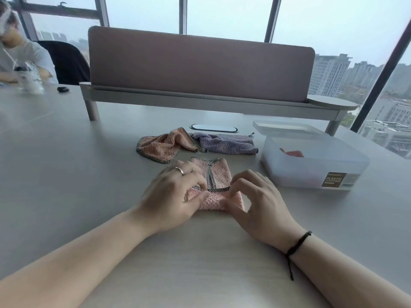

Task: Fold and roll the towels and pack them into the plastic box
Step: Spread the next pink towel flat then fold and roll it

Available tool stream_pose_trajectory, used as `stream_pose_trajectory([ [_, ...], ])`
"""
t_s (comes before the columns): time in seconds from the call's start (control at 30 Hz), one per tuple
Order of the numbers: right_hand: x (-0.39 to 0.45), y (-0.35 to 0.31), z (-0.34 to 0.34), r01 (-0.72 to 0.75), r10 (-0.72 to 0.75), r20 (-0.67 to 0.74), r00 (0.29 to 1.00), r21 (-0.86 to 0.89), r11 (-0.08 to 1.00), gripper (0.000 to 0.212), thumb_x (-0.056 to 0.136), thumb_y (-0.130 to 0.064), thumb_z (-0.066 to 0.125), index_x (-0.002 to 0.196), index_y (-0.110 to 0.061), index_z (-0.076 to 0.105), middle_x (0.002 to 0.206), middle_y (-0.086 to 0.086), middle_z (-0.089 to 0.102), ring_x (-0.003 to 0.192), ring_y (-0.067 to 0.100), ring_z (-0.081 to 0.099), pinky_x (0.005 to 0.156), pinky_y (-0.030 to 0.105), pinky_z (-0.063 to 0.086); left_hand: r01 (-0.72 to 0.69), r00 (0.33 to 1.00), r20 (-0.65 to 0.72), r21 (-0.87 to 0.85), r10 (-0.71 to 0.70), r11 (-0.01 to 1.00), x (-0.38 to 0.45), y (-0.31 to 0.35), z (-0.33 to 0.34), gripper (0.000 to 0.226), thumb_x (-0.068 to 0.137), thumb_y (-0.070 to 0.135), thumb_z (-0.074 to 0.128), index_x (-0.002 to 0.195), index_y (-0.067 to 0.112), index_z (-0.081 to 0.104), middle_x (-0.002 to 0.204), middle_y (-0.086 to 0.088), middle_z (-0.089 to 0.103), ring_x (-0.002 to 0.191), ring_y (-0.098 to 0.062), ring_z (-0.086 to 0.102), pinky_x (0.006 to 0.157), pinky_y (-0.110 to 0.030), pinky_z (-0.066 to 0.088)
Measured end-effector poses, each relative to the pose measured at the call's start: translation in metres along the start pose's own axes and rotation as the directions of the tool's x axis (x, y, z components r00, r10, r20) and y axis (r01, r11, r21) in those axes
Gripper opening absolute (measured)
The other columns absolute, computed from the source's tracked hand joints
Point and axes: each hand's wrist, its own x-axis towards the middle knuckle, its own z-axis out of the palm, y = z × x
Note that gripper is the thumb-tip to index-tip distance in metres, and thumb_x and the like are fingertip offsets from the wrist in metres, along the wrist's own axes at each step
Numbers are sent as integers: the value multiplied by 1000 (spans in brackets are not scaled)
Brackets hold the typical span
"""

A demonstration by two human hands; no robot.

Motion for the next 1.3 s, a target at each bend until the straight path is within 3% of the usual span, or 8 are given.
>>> stream_pose_trajectory([
  [0.17, -2, -3, 4, 67, -53, 251, 966, -45, 997, 33, 82, -54, 65, 106, -31, 70, 129, -16, 63, 122, 6, 56, 103, 32, 43, 5, 941, 332, -220, 70, 976, -6, 3, 2, 38, 90, 34, 67, 125, 20, 65, 133, 6, 62, 124, -3, 55, 107, -24, 42],
  [0.37, -2, 2, 4, -36, 64, 339, 939, -86, 996, 33, 90, -51, 52, 115, -33, 63, 123, -17, 67, 110, 10, 62, 103, 26, 41, 150, 800, 599, -125, -46, 981, -8, -3, 1, 67, 90, 59, 56, 149, 39, 29, 154, 16, 38, 137, 3, 36, 114, -17, 26],
  [0.57, -2, 2, 4, -4, 47, 357, 933, -120, 993, 40, 100, -51, 35, 129, -36, 57, 135, -23, 59, 123, 3, 55, 112, 33, 38, 216, 843, 531, -184, -88, 959, -6, -9, 4, 63, 90, 53, 60, 146, 41, 35, 147, 19, 48, 132, 4, 45, 111, -22, 36],
  [0.77, 11, 7, 9, -37, 69, 197, 978, -163, 986, 34, 101, -47, 33, 103, -27, 61, 77, -1, 67, 80, 28, 63, 67, 35, 48, 226, 932, 334, -222, -144, 949, -5, -19, 6, 36, 86, 33, 74, 120, 30, 64, 98, 20, 70, 85, 12, 61, 76, -10, 44],
  [0.93, 31, 16, 16, -115, 116, 123, 986, -16, 993, 46, 83, -69, 52, 107, -32, 66, 81, -5, 68, 76, 13, 64, 71, 30, 53, 210, 972, 148, -208, -181, 955, 5, -25, 12, 12, 84, 27, 76, 95, 25, 72, 75, 11, 70, 66, -6, 63, 62, -27, 50],
  [1.07, 33, 24, 16, -144, 140, 171, 975, 11, 990, 61, 65, -75, 63, 114, -38, 62, 88, -5, 71, 81, 15, 67, 74, 27, 53, 212, 975, 108, -203, -193, 956, 17, -32, 19, 24, 83, 43, 70, 91, 21, 72, 72, 5, 68, 65, -13, 62, 64, -35, 49],
  [1.23, 36, 43, 16, -312, 291, 137, 947, 170, 935, 36, 69, -50, 79, 101, -39, 68, 80, -10, 70, 73, 1, 61, 70, 21, 48, 221, 973, 134, -279, -190, 935, 27, -39, 23, 38, 87, 44, 65, 60, 23, 48, 56, 5, 43, 53, -8, 40, 53, -30, 34],
  [1.3, 39, 52, 19, -371, 327, 200, 924, 251, 894, 34, 66, -55, 77, 91, -34, 71, 73, -6, 68, 63, 1, 56, 67, 27, 48, 290, 952, 201, -334, -232, 897, 27, -44, 24, 45, 88, 47, 64, 61, 15, 47, 57, 9, 38, 53, -5, 36, 52, -32, 32],
])
